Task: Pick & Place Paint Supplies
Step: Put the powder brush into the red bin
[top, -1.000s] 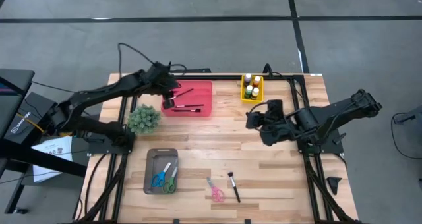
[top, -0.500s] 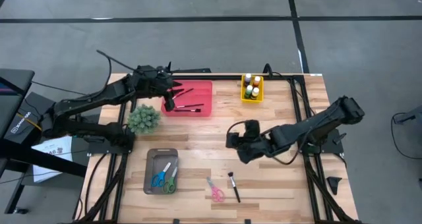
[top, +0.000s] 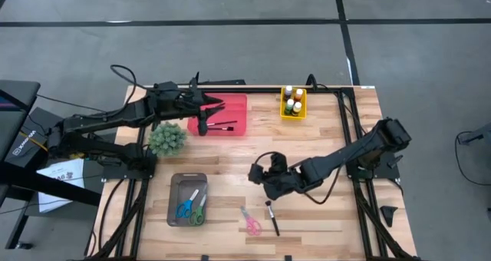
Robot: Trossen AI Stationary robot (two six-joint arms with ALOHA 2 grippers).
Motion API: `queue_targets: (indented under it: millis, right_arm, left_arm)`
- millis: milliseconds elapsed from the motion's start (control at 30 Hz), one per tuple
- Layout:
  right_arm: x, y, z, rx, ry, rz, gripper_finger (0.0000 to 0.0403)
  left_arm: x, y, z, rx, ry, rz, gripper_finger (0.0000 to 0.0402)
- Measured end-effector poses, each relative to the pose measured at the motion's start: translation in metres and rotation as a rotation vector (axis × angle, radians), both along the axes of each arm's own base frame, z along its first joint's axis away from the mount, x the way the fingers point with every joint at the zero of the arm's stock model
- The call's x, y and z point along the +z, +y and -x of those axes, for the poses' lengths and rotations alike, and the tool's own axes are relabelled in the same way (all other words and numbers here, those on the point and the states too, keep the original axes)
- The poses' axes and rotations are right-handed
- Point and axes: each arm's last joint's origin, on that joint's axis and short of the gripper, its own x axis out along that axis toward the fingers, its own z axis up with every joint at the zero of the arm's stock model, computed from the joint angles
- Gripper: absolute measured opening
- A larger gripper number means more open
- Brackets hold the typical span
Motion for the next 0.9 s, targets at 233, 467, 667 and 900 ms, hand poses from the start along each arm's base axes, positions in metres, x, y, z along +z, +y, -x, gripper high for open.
queue_targets:
  millis: [233, 467, 667, 900]
  right_arm:
    - [-0.012, 0.017, -0.007, -0.007, -0.052, -0.09, 0.0189]
    - [-0.029, 0.039, -0.009, -0.033, -0.013, -0.249, 0.0189]
    - [-0.019, 0.048, -0.017, -0.014, 0.167, -0.25, 0.0189]
    - [-0.014, 0.054, -0.031, 0.064, 0.48, -0.238, 0.0189]
  left_arm:
    - [0.0, -0.001, 0.0, -0.002, -0.002, -0.001, 0.01]
    - [0.0, -0.001, 0.0, -0.002, -0.001, 0.0, 0.01]
    - [-0.001, -0.001, 0.0, -0.002, 0.011, 0.004, 0.01]
    - [-0.001, -0.001, 0.0, -0.029, 0.013, 0.011, 0.01]
